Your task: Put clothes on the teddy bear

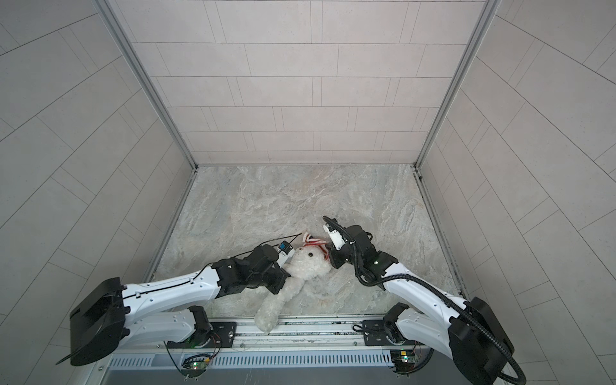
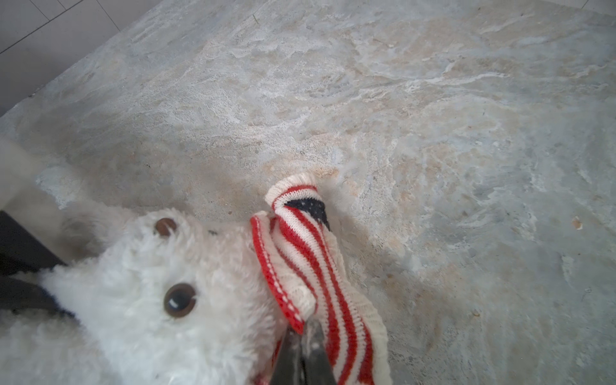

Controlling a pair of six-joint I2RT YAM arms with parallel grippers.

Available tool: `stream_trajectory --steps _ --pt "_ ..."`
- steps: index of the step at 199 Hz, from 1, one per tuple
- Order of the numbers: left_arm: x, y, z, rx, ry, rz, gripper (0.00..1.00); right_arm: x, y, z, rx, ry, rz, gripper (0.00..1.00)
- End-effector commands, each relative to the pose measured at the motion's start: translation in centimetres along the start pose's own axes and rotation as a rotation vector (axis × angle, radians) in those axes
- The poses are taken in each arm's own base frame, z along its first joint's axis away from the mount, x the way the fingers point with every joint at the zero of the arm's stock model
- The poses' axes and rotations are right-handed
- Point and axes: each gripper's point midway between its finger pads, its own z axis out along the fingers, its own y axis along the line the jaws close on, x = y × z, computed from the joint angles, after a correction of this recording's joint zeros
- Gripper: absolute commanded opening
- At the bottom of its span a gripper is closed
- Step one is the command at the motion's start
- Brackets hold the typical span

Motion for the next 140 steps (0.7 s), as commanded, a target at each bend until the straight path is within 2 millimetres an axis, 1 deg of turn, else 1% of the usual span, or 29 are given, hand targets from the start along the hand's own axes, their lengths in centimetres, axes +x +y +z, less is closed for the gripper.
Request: stream_trajectory --steps 1,13,38,55,74,110,140 --pt "-2.2 -0.3 -0.3 -0.003 -0.068 -0.042 0.00 0.2 0.8 -0.2 -0.037 -0.007 -0.024 0.00" --pt "-2.5 -0.3 -0.3 -0.004 -0.077 -0.058 0.00 0.4 1.0 0.0 -0.043 0.002 -0.025 0.00" --pt "-2.6 0.6 -0.2 0.002 -0.083 -0.129 0.00 0.5 1.1 0.1 -0.043 0.011 -0.027 0.00" --pt "-3.1 0.1 -0.3 0.049 -0.106 -0.155 0.00 0.5 1.0 0.1 -0.033 0.015 -0.032 0.00" --pt "-3.3 -0.2 -0.4 0.063 -0.112 -0.170 0.00 0.6 1.1 0.1 -0.031 0.020 -0.033 0.00" --pt "-3.3 0.7 -0.2 0.039 -0.113 -0.229 0.00 0.3 1.6 0.1 -0.043 0.011 -0.043 0.00" --pt "-3.3 1.1 -0.2 0.048 -0.130 -0.267 0.00 0.4 0.9 -0.2 -0.002 0.012 -0.037 0.00"
